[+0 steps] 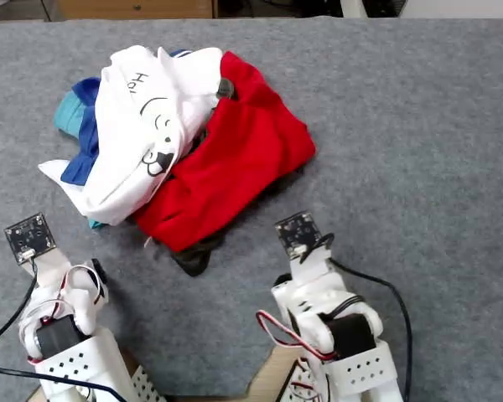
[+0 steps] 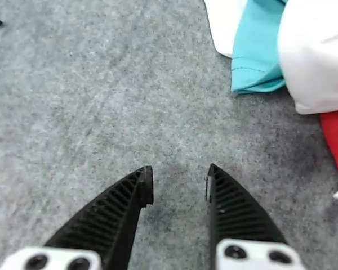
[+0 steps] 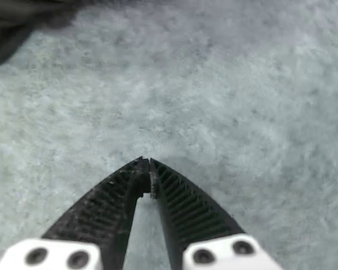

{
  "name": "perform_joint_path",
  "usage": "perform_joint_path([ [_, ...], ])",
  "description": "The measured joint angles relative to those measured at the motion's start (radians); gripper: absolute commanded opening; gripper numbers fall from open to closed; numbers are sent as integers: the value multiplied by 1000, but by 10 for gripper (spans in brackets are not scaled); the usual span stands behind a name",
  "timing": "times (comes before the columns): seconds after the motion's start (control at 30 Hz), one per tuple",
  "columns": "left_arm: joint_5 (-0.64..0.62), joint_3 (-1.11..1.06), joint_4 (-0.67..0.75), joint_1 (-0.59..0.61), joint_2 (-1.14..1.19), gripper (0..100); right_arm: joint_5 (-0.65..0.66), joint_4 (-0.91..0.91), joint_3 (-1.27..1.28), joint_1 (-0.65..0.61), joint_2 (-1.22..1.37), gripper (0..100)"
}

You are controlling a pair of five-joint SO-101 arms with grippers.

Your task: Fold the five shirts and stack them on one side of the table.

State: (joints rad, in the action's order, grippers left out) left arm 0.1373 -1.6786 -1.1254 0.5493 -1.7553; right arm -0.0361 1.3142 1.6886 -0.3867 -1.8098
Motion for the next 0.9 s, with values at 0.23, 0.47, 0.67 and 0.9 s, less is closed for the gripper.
perform_joint_path([
  [0.23,-26,63,-20,48,2,210,18,-101,-61,91,0,206],
  [0.47,-60,264,-95,-9,8,211,48,-138,-313,117,2,44],
  [0.67,-69,531,-104,-38,230,210,48,-218,-522,117,267,73],
  [0.9,-80,1045,-262,-137,744,210,51,-222,-941,97,835,76],
])
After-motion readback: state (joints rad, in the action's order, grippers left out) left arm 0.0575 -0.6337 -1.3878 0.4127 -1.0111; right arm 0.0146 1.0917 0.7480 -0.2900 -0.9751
